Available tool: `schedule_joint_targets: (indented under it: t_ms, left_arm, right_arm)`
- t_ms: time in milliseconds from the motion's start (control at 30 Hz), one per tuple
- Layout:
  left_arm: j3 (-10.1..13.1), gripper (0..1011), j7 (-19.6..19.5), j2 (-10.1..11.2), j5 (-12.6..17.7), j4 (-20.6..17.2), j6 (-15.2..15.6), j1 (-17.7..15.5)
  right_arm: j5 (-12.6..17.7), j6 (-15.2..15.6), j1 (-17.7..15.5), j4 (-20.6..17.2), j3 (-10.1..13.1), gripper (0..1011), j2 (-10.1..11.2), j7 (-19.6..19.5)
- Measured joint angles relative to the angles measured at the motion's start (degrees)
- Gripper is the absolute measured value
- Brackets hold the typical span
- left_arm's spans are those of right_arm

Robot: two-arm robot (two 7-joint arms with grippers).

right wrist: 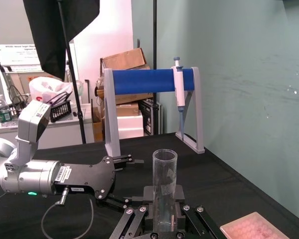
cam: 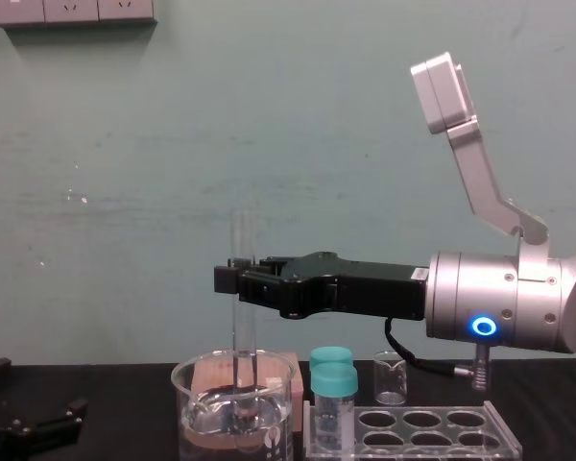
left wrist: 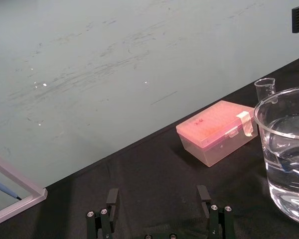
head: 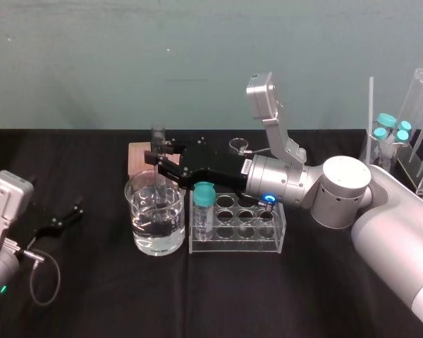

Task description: Hold the test tube with one hand and immerse one end into the beaker, then return it to the test tube rack.

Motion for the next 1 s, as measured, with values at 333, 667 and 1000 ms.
schedule_joint_targets:
  t_ms: [333, 667, 1000]
  left_arm:
    - [0.0, 1000, 0.0, 0.0, 0.0, 0.0, 0.0, 0.0]
    - [0.0, 1000, 0.0, 0.0, 0.0, 0.0, 0.0, 0.0]
    - [0.0, 1000, 0.0, 0.0, 0.0, 0.0, 0.0, 0.0]
  right_arm:
    - [0.12, 0.02, 0.03, -0.04, 0.03, 242, -0.03, 0.04]
    - [0.12, 0.03, 0.2, 0.11, 0.03, 241, -0.1, 0.03]
    - [0.15, 0.02, 0.15, -0.05, 0.06, 242, -0.03, 0.06]
